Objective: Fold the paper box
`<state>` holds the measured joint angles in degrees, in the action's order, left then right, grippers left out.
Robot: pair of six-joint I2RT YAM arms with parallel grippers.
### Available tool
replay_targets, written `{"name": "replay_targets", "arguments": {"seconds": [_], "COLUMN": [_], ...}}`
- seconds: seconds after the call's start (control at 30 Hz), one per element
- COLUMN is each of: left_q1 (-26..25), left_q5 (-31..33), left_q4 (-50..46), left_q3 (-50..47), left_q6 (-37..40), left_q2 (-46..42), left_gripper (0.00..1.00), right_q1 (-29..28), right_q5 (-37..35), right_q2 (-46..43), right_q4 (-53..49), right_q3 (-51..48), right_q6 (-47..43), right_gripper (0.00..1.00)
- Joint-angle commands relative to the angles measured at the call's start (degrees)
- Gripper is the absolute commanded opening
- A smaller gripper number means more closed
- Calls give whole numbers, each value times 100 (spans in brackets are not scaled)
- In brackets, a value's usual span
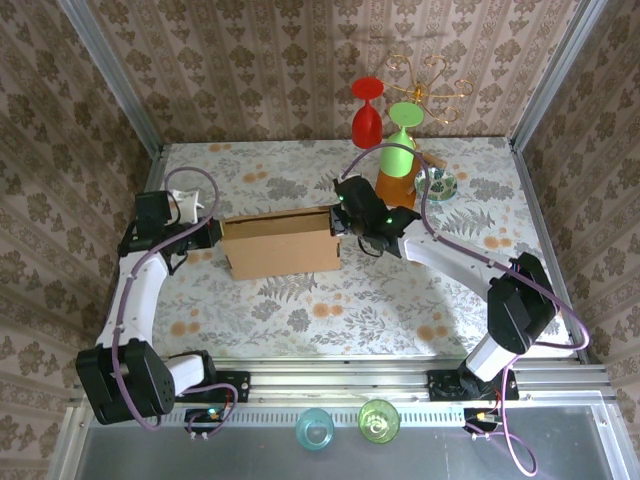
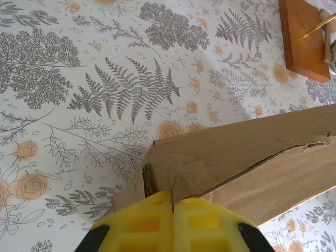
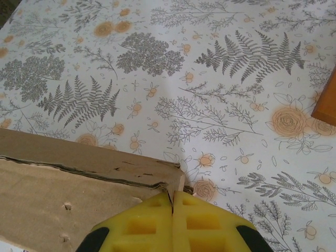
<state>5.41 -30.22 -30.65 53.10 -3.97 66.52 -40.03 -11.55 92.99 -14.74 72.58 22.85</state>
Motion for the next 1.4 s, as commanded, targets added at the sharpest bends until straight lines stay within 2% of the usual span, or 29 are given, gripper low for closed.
{"name": "replay_targets", "arguments": {"seconds": [0.0, 0.23, 0.47, 0.8, 0.83, 0.93, 1.13, 1.27, 1.37], "left_q1": [65, 40, -22, -205, -245, -408, -716, -833, -897], "left_q5": [236, 180, 394, 793, 833, 987, 1444, 1602, 1611], "left_q4": [-327, 140, 404, 573, 602, 678, 839, 837, 859], "left_q3": [-342, -809, -1255, -1448, -1482, -1548, -1693, -1743, -1787], "left_q6": [-187, -356, -482, -798, -806, -791, -824, -868, -923], "left_q2": [-87, -385, -671, -918, -954, -1068, -1283, -1374, -1377], "left_gripper": [2, 2, 2, 2, 2, 2, 2, 2, 2], "right_q1": [-57, -108, -133, -145, -141, -137, -128, -18, 64], "right_q5": [110, 145, 144, 148, 145, 197, 432, 607, 584], "right_q2": [-56, -263, -313, -514, -536, -556, -812, -1063, -1282], "right_q4": [-213, 346, 569, 248, 91, -485, -1224, -1447, -1440], "right_q3": [-369, -886, -1268, -1131, -1027, -584, -36, 17, -45], "right_q6": [-182, -485, -651, -441, -313, 173, 1558, 2560, 3618], "right_gripper": [0, 0, 0, 0, 4, 25, 52, 55, 63]}}
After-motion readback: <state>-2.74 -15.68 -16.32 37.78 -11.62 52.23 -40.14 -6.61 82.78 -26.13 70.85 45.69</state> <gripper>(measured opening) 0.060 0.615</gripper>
